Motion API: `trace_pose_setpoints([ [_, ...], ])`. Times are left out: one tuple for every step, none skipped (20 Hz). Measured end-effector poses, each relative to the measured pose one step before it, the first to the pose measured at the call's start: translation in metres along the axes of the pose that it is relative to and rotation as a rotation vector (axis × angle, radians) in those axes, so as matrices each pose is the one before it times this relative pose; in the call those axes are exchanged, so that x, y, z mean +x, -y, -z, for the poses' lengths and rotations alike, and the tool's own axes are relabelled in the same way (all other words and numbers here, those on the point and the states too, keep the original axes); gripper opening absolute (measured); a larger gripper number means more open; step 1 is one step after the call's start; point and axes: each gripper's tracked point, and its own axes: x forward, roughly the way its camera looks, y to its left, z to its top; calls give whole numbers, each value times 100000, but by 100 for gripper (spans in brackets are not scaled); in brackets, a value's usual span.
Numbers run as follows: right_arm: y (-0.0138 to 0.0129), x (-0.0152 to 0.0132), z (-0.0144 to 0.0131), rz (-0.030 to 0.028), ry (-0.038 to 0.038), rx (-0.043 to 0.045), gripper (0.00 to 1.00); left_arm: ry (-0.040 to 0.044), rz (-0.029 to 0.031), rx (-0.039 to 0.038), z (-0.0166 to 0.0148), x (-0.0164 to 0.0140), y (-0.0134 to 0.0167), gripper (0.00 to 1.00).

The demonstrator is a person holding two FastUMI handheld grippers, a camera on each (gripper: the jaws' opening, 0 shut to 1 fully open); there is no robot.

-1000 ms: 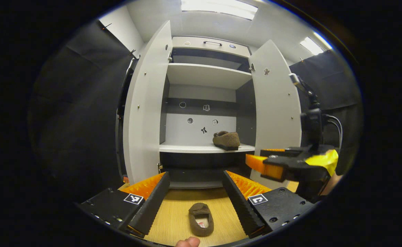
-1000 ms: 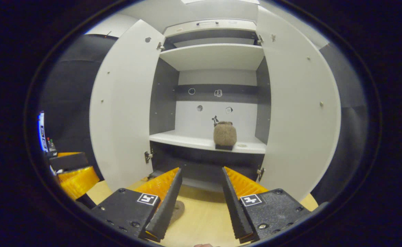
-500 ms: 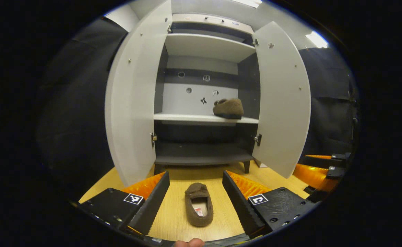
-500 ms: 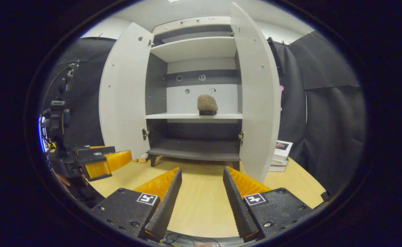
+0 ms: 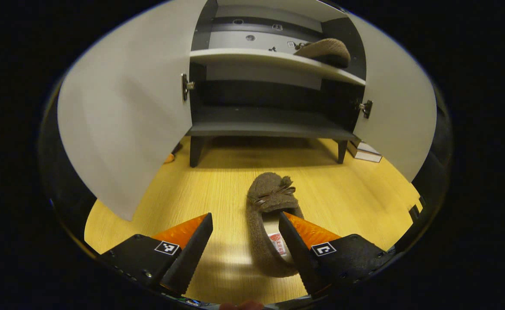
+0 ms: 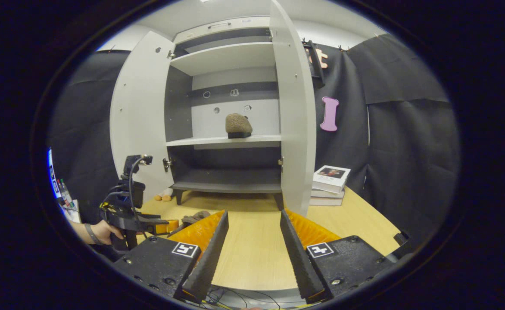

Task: Grab one shoe with the right hand and put it into the shoe cabinet, grab the other shoe with the left hand and put it into the shoe cabinet; then close the right door with the right hand and the left door with the left hand.

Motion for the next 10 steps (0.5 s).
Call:
trace_pose_setpoints([
  [546, -20, 193, 1217, -710, 155, 77, -2649, 401, -506, 141, 589, -196, 95],
  [447, 21, 41, 1053, -528, 207, 77, -1898, 152, -430, 588, 86, -2, 95],
  [380, 10, 83, 851, -615, 443, 77, -1766, -700, -265, 294, 198, -160, 95],
  [313, 3, 99, 718, -635, 539, 78, -232, -224, 76, -42, 50, -99, 95],
  [332, 109, 38, 694, -404, 481, 78, 62, 814, -423, -41, 117, 32, 95],
  [238, 67, -46, 496, -274, 356, 79, -80, 1382, -794, -81, 171, 114, 95],
  [102, 138, -32, 304, -198, 224, 79, 551, 449, -712, -172, 21, -260, 94],
  [29, 18, -7, 100, -119, 54, 79, 807, -23, -470, -156, -241, -330, 94],
  [46, 88, -55, 6, -119, -242, 78, -72, 117, -570, 92, -209, -208, 91],
  [-25, 160, -88, 42, 15, -479, 77, 279, -584, -157, -21, 164, -188, 88],
])
